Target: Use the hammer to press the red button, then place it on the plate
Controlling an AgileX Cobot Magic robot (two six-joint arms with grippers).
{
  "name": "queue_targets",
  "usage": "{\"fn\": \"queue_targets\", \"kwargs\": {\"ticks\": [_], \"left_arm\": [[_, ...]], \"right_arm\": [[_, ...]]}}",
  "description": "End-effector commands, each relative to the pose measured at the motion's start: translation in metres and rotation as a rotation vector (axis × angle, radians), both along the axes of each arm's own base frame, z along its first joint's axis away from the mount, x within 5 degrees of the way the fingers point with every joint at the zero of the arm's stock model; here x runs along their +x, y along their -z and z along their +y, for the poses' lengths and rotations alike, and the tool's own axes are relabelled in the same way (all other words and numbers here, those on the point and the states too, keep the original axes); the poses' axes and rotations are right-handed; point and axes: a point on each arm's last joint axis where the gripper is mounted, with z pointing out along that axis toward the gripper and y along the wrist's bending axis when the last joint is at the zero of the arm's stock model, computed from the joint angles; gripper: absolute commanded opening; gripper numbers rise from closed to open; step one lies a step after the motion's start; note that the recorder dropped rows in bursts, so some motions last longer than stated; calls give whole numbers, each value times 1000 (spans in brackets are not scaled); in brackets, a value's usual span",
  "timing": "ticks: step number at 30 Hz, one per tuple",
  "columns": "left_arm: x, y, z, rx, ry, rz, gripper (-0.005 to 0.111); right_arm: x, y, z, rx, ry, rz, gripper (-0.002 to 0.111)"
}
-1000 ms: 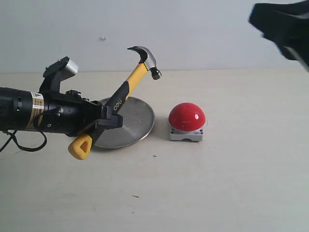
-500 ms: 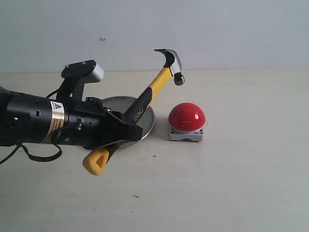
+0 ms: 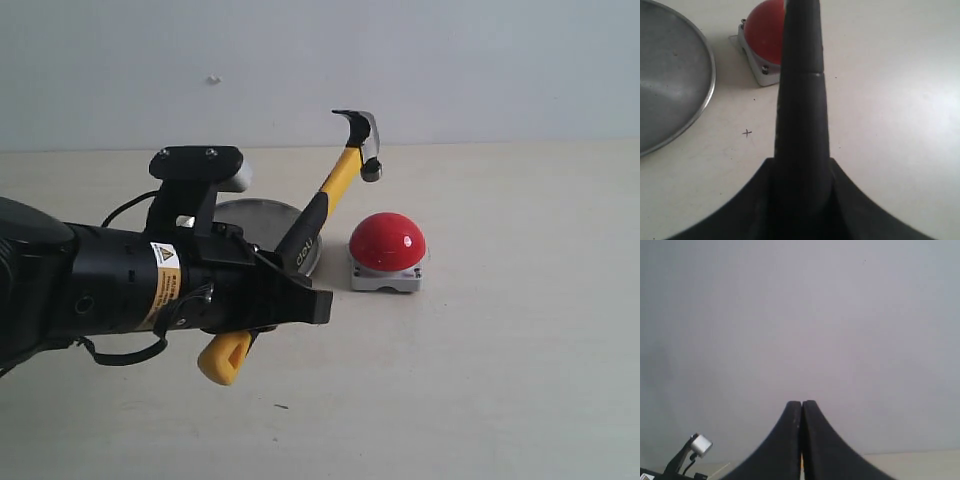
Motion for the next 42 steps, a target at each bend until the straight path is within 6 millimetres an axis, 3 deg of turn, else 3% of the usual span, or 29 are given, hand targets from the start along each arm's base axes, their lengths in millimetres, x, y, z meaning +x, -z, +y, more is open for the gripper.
{"fn": "queue_targets", "kwargs": {"ticks": [1,11,31,38,42], "left_arm": [[-3,-9,-4,-7,-19,-32,0],[-1,-9,-1,28,-41,-67,0],[0,-11,-1,21,-47,-67,0],[2,3,-8,41,-12,-27,0],[10,-2,-30,-17,89,-17,0]], "right_arm": [[0,10,6,-82,-44,75,0],[-2,26,15,-102,-157,250,0],[-2,26,15,-101,-159,254,0],[-2,26,15,-101,-159,254,0],[-2,26,15,-101,-159,254,0]]}}
